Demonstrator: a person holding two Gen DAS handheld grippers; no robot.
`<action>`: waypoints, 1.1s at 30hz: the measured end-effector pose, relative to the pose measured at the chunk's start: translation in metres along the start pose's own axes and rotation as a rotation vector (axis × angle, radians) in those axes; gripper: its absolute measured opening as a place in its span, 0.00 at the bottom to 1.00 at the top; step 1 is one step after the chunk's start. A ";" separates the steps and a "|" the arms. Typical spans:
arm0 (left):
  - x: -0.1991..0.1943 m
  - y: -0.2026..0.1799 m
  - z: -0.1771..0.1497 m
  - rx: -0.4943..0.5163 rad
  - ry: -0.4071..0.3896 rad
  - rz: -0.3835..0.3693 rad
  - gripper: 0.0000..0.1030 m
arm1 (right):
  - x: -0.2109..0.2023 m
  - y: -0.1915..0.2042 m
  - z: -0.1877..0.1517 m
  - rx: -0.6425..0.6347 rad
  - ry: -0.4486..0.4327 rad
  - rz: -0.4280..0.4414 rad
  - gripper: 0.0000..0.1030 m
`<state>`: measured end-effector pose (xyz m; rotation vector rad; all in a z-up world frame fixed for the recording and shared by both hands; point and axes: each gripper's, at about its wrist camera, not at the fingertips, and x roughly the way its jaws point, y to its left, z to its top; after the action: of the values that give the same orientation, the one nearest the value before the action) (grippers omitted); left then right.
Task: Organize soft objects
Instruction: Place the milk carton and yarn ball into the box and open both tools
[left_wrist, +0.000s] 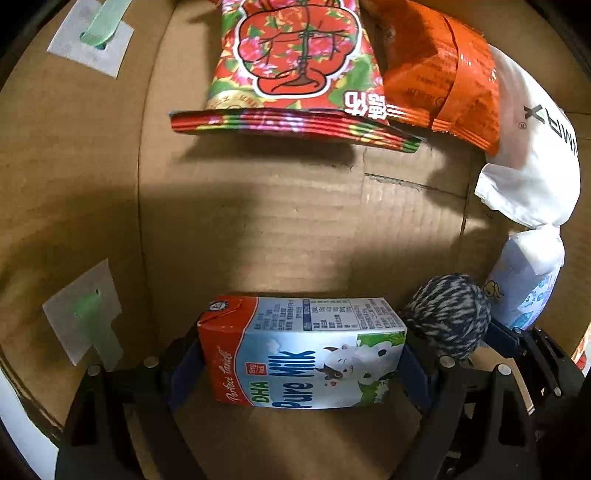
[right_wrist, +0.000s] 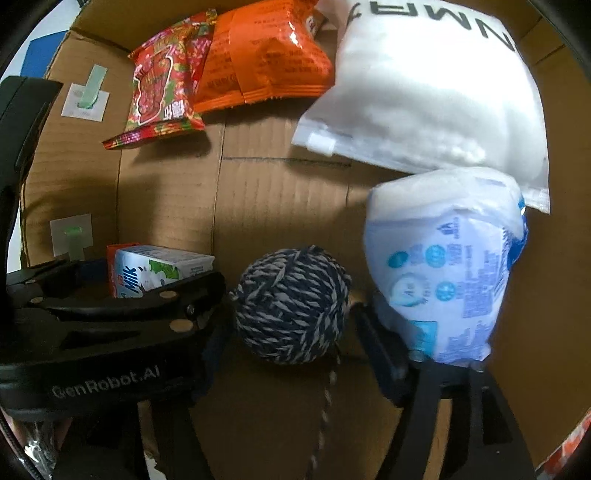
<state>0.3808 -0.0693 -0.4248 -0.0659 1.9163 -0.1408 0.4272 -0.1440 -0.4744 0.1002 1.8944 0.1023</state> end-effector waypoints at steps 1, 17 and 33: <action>-0.001 0.000 -0.001 0.000 -0.001 0.004 0.87 | 0.000 0.000 0.000 0.000 0.004 -0.006 0.72; -0.035 0.013 -0.025 -0.021 -0.055 -0.006 0.91 | -0.053 -0.012 -0.014 0.026 -0.048 -0.024 0.73; -0.128 0.002 -0.088 0.028 -0.390 0.061 0.97 | -0.115 -0.029 -0.048 0.082 -0.204 -0.160 1.00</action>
<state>0.3420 -0.0469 -0.2765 -0.0142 1.5251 -0.1051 0.4184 -0.1879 -0.3545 0.0139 1.6954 -0.0919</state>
